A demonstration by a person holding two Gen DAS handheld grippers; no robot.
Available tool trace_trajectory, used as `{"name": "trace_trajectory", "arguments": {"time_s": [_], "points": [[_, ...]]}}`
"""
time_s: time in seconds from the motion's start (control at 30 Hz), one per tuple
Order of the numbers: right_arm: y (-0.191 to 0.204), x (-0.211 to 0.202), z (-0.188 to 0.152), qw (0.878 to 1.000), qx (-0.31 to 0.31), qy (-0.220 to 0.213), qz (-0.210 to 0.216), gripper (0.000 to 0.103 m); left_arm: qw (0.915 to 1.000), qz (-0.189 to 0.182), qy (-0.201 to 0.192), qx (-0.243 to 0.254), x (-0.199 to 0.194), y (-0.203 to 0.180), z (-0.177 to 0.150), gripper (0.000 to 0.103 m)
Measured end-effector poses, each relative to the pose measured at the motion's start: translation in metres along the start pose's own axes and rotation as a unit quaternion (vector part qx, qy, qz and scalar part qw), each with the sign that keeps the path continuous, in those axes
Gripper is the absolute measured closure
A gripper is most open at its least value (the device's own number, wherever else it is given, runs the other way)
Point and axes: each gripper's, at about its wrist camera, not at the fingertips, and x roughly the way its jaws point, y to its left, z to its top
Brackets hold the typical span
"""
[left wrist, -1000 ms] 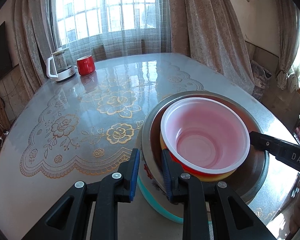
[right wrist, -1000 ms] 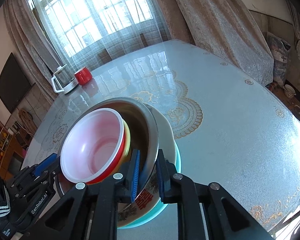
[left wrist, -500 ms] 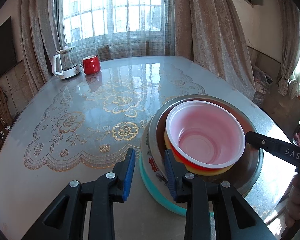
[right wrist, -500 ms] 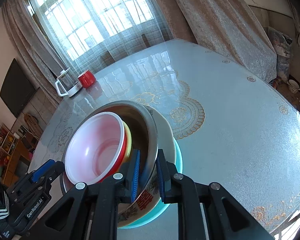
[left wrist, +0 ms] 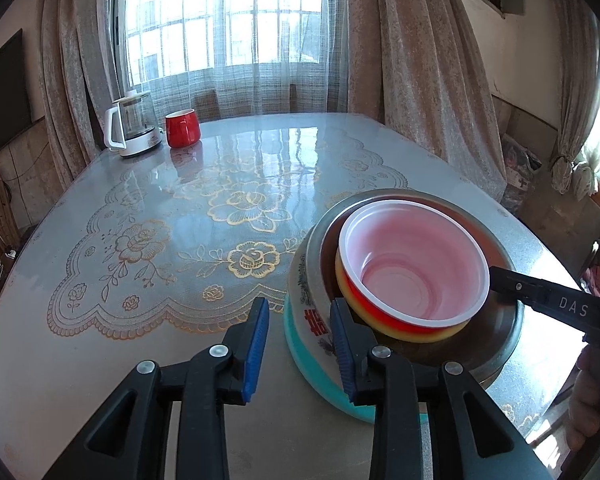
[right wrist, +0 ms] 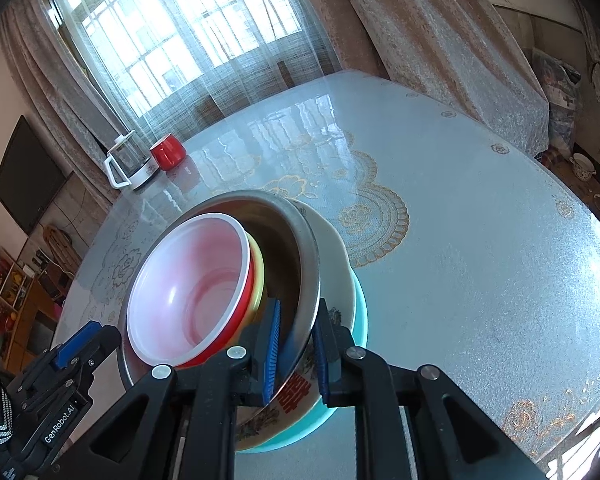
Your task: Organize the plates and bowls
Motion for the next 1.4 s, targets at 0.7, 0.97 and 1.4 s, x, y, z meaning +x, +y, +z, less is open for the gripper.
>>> {"name": "trace_trajectory", "arguments": {"time_s": [0.7,0.97,1.4], "points": [[0.001,-0.009,-0.007,1.000,-0.009,-0.014,-0.015,0.081,0.9996,0.000,0.011,-0.026,0.001,0.025,-0.009,0.069],[0.002,-0.030,-0.015,0.998,-0.010,-0.044,-0.051,0.069,0.9990,0.021,0.003,-0.040,-0.009,0.034,-0.021,0.068],[0.029,-0.042,-0.069,0.984,-0.049,-0.071,-0.158,0.061,0.9977,0.038,-0.038,-0.041,-0.045,0.009,-0.053,0.049]]}}
